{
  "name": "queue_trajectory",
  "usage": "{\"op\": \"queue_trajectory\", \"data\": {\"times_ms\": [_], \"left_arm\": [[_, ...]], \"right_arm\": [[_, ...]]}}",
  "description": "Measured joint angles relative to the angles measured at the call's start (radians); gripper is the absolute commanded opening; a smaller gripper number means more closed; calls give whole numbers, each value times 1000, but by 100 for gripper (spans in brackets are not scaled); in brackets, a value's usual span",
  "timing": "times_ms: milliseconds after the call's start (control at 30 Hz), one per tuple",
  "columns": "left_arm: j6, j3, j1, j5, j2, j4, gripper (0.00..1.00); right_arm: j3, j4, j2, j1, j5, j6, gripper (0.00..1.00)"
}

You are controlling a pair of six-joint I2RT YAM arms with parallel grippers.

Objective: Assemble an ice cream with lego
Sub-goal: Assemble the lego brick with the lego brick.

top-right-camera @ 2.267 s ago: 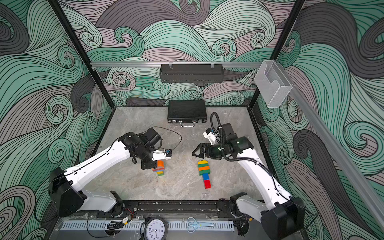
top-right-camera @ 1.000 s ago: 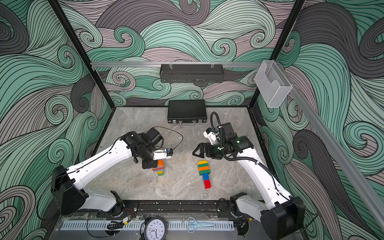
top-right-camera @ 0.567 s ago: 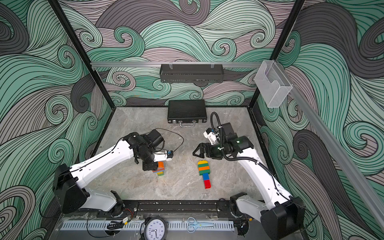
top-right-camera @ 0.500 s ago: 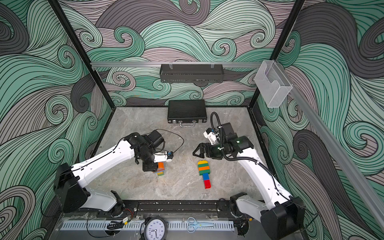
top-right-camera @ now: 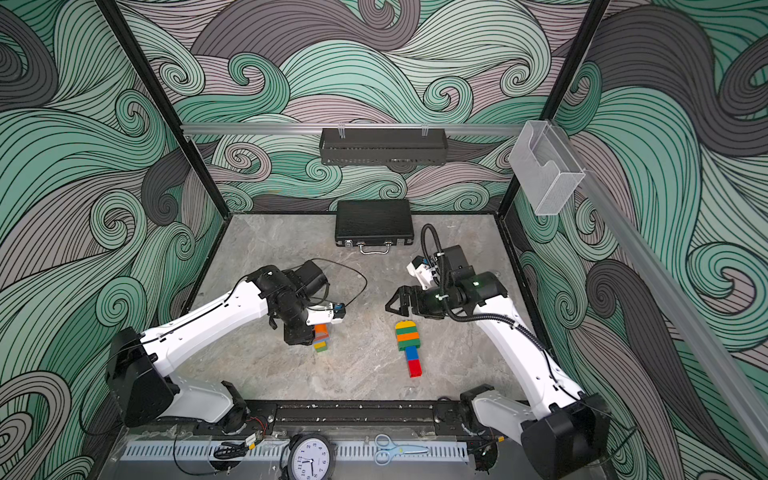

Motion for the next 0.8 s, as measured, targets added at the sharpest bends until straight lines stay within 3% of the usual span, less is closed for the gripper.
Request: {"op": "queue_trajectory", "data": {"times_ms": [133,367,467,800], "left_arm": [[0,2,0,-10,-1,5,64],[-2,5,0,-18,-16,13,84],[-3,6,0,-20,-47,18,99],[-50,6,0,-40,-230,77,98]], "right_arm": [[0,0,0,0,0,0,99],[0,0,0,0,0,0,99],[0,0,0,0,1,0,99],[0,13,-29,60,55,13,99]]}}
